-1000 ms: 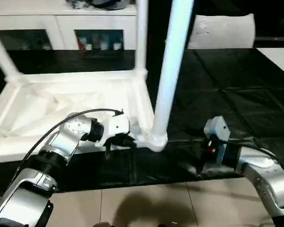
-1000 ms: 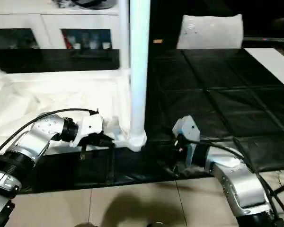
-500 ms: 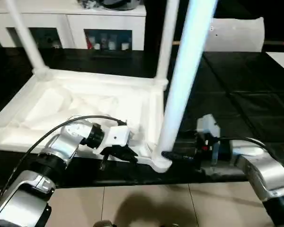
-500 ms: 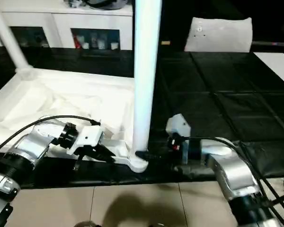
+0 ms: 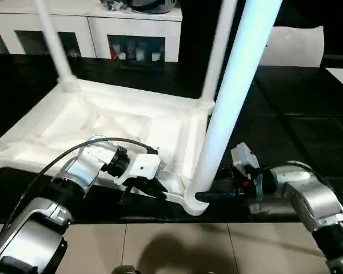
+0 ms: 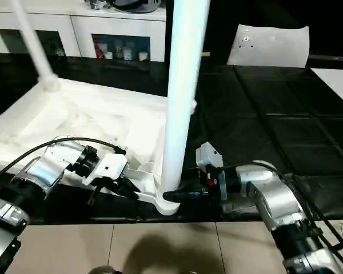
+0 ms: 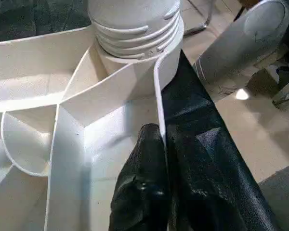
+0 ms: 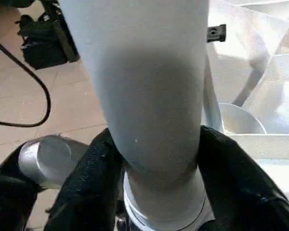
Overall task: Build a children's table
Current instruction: Rotate leg to tighten
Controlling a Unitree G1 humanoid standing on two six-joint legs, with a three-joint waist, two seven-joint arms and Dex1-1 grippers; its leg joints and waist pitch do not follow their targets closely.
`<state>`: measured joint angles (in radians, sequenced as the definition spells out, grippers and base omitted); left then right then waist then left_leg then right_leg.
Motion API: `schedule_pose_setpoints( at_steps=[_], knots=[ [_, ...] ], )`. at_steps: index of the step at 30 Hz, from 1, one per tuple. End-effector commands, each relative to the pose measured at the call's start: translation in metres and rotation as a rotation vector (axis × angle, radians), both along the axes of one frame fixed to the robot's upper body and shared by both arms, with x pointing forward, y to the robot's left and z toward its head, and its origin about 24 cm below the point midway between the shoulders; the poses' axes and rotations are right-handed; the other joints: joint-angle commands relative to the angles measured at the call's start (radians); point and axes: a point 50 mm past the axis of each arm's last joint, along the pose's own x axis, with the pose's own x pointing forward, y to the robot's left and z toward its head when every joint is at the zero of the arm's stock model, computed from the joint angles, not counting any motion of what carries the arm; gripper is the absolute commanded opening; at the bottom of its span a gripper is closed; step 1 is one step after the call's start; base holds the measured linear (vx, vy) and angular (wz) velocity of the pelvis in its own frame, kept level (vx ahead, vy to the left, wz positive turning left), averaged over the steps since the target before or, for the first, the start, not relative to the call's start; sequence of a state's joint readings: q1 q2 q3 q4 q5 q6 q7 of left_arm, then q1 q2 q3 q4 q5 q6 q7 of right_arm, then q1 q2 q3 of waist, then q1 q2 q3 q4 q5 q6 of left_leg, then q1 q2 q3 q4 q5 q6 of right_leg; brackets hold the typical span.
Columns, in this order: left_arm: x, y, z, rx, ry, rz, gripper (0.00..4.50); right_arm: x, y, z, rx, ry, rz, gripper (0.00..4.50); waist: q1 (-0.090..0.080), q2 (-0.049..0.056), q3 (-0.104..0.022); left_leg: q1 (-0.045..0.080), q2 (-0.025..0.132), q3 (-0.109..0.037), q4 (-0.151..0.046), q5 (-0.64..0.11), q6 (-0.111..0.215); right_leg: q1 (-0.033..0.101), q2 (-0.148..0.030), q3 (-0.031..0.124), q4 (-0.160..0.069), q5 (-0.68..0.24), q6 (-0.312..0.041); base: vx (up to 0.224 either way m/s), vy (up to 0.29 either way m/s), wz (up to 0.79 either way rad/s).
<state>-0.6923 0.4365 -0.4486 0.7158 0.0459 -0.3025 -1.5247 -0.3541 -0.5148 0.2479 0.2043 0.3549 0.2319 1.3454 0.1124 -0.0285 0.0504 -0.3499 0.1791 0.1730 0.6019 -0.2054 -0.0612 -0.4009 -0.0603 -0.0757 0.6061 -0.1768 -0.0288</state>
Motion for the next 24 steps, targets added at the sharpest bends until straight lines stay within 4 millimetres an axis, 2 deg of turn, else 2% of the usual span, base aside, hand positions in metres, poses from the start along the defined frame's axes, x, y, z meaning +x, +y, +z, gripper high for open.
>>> schedule_pose_setpoints(
  at_steps=[1, 6, 10, 11, 12, 13, 14, 15, 16, 17, 18, 19, 20, 21, 22, 23, 24],
  knots=[
    [-0.004, -0.009, -0.003, 0.057, 0.002, -0.092, 0.00, 0.001, 0.000, 0.001, -0.016, -0.001, 0.039, 2.09, -0.009, -0.007, -0.061, 0.003, 0.057, -0.010, -0.068, -0.135, 0.048, 0.053, -0.090, 0.056, -0.076, -0.291, -0.159, 0.000, 0.000, 0.00],
    [-0.002, -0.009, -0.004, 0.071, 0.006, -0.081, 0.00, 0.001, 0.000, 0.001, -0.022, 0.007, 0.057, 1.96, -0.010, -0.007, -0.057, 0.004, 0.056, -0.010, -0.069, -0.137, 0.050, 0.052, -0.089, 0.056, -0.078, -0.300, -0.159, 0.000, 0.000, 0.00],
    [0.003, -0.008, -0.004, 0.052, 0.019, 0.033, 0.00, -0.002, 0.004, -0.002, -0.008, 0.021, 0.024, 1.96, -0.011, -0.004, -0.054, 0.005, 0.057, -0.010, -0.071, -0.150, 0.046, 0.050, -0.089, 0.057, -0.080, -0.312, -0.160, 0.000, 0.000, 0.00],
    [0.007, -0.010, -0.004, 0.032, 0.025, 0.119, 0.00, -0.002, 0.006, -0.004, -0.015, 0.012, -0.044, 1.96, -0.011, -0.001, -0.049, 0.007, 0.057, -0.011, -0.074, -0.166, 0.043, 0.047, -0.089, 0.056, -0.083, -0.336, -0.158, 0.000, 0.000, 0.00],
    [0.008, -0.010, -0.003, 0.026, 0.026, 0.142, 0.00, -0.001, 0.006, -0.005, -0.019, 0.008, -0.062, 1.96, -0.012, -0.003, -0.048, 0.009, 0.058, -0.011, -0.075, -0.172, 0.037, 0.047, -0.089, 0.058, -0.087, -0.351, -0.154, 0.000, 0.000, 0.00],
    [0.013, -0.015, -0.001, -0.022, 0.038, 0.246, 0.00, -0.001, 0.011, -0.011, -0.062, -0.019, -0.159, 1.95, -0.015, -0.005, -0.045, 0.009, 0.055, -0.013, -0.077, -0.193, 0.029, 0.047, -0.091, 0.056, -0.092, -0.404, -0.140, 0.000, 0.000, 0.00],
    [0.014, -0.017, -0.001, -0.039, 0.044, 0.275, 0.00, -0.001, 0.013, -0.013, -0.080, -0.025, -0.191, 1.95, -0.017, -0.004, -0.040, 0.015, 0.052, -0.014, -0.077, -0.221, 0.016, 0.039, -0.091, 0.054, -0.103, -0.483, -0.118, 0.000, 0.000, 0.00],
    [0.016, -0.019, 0.000, -0.049, 0.047, 0.302, 0.00, -0.002, 0.015, -0.016, -0.095, -0.023, -0.224, 1.94, -0.020, -0.007, -0.039, 0.017, 0.049, -0.015, -0.076, -0.234, 0.013, 0.039, -0.091, 0.052, -0.108, -0.523, -0.103, 0.000, 0.000, 0.00],
    [0.016, -0.020, 0.000, -0.053, 0.048, 0.317, 0.00, -0.002, 0.017, -0.017, -0.103, -0.020, -0.243, 1.93, -0.025, -0.007, -0.039, 0.013, 0.045, -0.020, -0.078, -0.237, 0.008, 0.042, -0.092, 0.049, -0.113, -0.579, -0.075, 0.000, 0.000, 0.00],
    [0.018, -0.025, 0.001, -0.070, 0.044, 0.353, 0.00, -0.001, 0.022, -0.019, -0.089, -0.005, -0.304, 1.93, -0.032, -0.001, -0.034, 0.015, 0.042, -0.022, -0.078, -0.255, 0.009, 0.037, -0.093, 0.047, -0.123, -0.623, -0.055, 0.000, 0.000, 0.00],
    [0.020, -0.032, 0.002, -0.096, 0.044, 0.406, 0.00, 0.002, 0.029, -0.021, -0.065, 0.022, -0.395, 1.93, -0.039, 0.000, -0.033, 0.015, 0.044, -0.022, -0.080, -0.259, 0.005, 0.036, -0.090, 0.047, -0.125, -0.627, -0.052, 0.000, 0.000, 0.00],
    [0.023, -0.038, 0.003, -0.119, 0.038, 0.449, 0.00, 0.004, 0.034, -0.022, -0.048, 0.040, -0.465, 1.91, -0.045, -0.001, -0.035, 0.019, 0.042, -0.025, -0.080, -0.280, 0.004, 0.036, -0.090, 0.040, -0.130, -0.637, -0.045, 0.000, 0.000, 0.00],
    [0.025, -0.044, 0.005, -0.141, 0.030, 0.497, 0.00, 0.006, 0.040, -0.024, -0.038, 0.056, -0.532, 1.91, -0.058, 0.003, -0.033, 0.013, 0.043, -0.030, -0.086, -0.297, 0.000, 0.040, -0.087, 0.034, -0.133, -0.633, -0.042, 0.000, 0.000, 0.00],
    [0.028, -0.052, 0.006, -0.164, 0.024, 0.551, 0.00, 0.009, 0.048, -0.026, -0.028, 0.073, -0.610, 1.91, -0.066, 0.010, -0.031, 0.014, 0.046, -0.032, -0.089, -0.312, -0.010, 0.039, -0.087, 0.032, -0.132, -0.624, -0.046, 0.000, 0.000, 0.00],
    [0.030, -0.058, 0.007, -0.175, 0.020, 0.587, 0.00, 0.011, 0.053, -0.028, -0.025, 0.084, -0.660, 1.91, -0.077, 0.019, -0.028, 0.030, 0.046, -0.038, -0.088, -0.379, -0.019, 0.031, -0.088, 0.020, -0.143, -0.644, -0.049, 0.000, 0.000, 0.00],
    [0.032, -0.064, 0.008, -0.195, 0.019, 0.633, 0.00, 0.015, 0.059, -0.029, -0.021, 0.092, -0.719, 1.91, -0.098, 0.012, -0.028, 0.024, 0.046, -0.043, -0.089, -0.421, -0.015, 0.044, -0.088, 0.003, -0.150, -0.640, -0.043, -0.027, 0.055, -0.07],
    [0.034, -0.068, 0.009, -0.205, 0.020, 0.665, 0.00, 0.018, 0.064, -0.030, -0.019, 0.096, -0.766, 1.91, -0.103, 0.016, -0.028, 0.022, 0.047, -0.047, -0.089, -0.433, -0.012, 0.051, -0.091, -0.003, -0.153, -0.638, -0.039, -0.015, 0.077, -0.11]
  ],
)
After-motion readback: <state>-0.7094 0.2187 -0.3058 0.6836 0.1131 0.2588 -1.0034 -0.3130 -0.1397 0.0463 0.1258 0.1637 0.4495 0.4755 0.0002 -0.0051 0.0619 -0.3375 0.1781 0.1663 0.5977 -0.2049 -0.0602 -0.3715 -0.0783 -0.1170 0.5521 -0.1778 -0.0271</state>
